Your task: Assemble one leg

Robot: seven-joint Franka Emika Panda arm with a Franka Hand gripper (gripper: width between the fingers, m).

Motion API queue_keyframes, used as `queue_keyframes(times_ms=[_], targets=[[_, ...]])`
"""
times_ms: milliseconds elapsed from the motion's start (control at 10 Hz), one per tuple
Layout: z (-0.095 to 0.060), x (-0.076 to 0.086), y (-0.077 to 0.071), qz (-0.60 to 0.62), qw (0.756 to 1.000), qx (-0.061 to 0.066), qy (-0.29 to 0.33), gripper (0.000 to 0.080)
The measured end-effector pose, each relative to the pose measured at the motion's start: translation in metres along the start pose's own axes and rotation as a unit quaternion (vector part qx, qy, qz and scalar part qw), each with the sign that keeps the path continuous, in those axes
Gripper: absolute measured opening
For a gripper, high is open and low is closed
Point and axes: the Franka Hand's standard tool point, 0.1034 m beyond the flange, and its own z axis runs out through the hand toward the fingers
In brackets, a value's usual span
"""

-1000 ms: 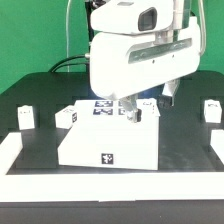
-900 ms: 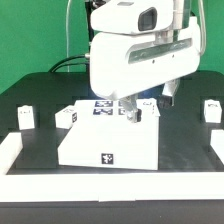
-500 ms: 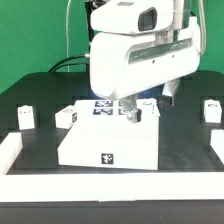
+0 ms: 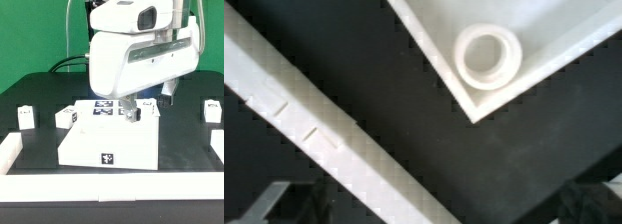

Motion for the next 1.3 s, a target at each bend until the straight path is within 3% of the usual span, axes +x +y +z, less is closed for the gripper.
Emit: queue_keyframes(times_ms=[100, 200, 400, 900, 1000, 1100, 1200, 1300], targets=[[0.007, -0.019, -0.007, -0.036, 0.999, -0.011, 0.010, 0.0650], [0.014, -0.037, -0.017, -0.050, 0.999, -0.010, 0.010, 0.0650], [0.024, -0.059, -0.029, -0.068, 0.997, -0.018, 0.017, 0.0650], [0.026, -0.062, -0.030, -0.064, 0.998, -0.016, 0.017, 0.0650], [0.027, -0.067, -0.032, -0.096, 0.995, -0.025, 0.022, 0.0650], [0.031, -0.085, -0.049, -0.136, 0.990, -0.033, 0.027, 0.0650], [0.034, -0.102, -0.067, -0.196, 0.980, -0.029, 0.023, 0.0650], [0.035, -0.106, -0.076, -0.235, 0.971, -0.027, 0.021, 0.0650]])
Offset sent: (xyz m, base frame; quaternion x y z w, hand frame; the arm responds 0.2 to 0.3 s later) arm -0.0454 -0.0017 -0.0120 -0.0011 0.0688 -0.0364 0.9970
